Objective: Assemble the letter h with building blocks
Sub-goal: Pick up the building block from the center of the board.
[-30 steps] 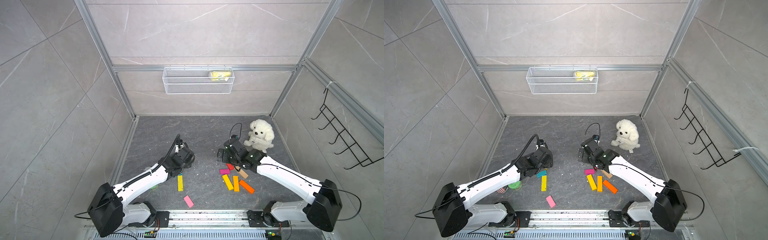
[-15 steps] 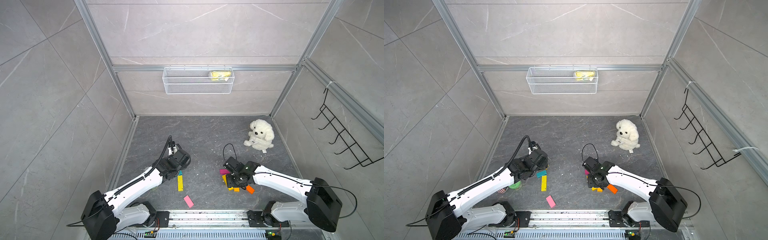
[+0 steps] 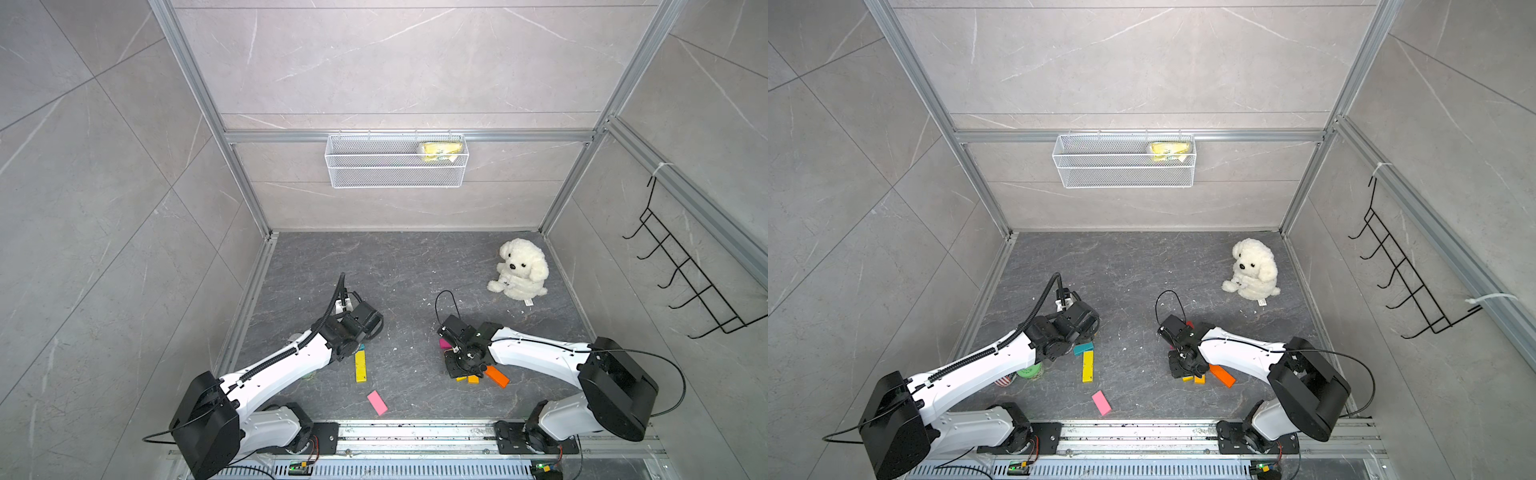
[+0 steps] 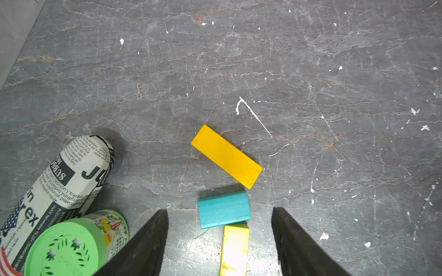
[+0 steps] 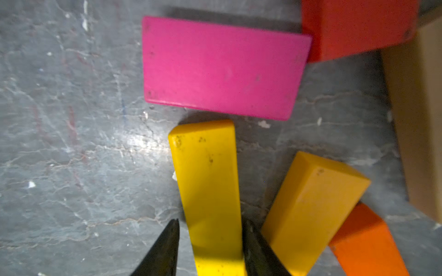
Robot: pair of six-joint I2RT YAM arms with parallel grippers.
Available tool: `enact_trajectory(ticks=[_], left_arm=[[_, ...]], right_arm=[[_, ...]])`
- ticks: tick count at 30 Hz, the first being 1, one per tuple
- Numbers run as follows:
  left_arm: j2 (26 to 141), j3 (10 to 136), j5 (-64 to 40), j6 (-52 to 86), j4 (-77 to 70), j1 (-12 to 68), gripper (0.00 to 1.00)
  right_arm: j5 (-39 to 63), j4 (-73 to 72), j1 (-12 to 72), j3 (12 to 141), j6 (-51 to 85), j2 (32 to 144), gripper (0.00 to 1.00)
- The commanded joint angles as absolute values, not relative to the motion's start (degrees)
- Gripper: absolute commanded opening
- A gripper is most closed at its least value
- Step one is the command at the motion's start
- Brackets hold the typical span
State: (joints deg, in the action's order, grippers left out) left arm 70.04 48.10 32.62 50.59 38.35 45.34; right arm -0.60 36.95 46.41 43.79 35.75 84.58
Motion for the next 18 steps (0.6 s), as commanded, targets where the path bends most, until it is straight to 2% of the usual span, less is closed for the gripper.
enact_trajectory(ticks=[1, 8, 13, 18], left_arm=[[70.11, 49.44, 34.23, 52.03, 39.47, 45.00, 0.73], [70.45, 49.91, 34.56, 52.79, 40.51, 44.19, 0.72], [70.02, 49.91, 33.76, 56.06, 43.19, 41.99, 0.72], [67.76, 47.83, 28.70, 59.13, 43.33, 37.82, 0.72]], right_arm=[[-1.27, 36.12, 47.10, 42.82, 35.22, 85.59, 0.43], [-2.15, 40.02, 52.47, 48.29, 37.12, 84.55, 0.22], [-2.92, 39.52, 55.18, 60.74, 40.85, 90.29, 0.18], [-5.99, 37.53, 55.67, 74.04, 45.61, 103.67, 0.16]])
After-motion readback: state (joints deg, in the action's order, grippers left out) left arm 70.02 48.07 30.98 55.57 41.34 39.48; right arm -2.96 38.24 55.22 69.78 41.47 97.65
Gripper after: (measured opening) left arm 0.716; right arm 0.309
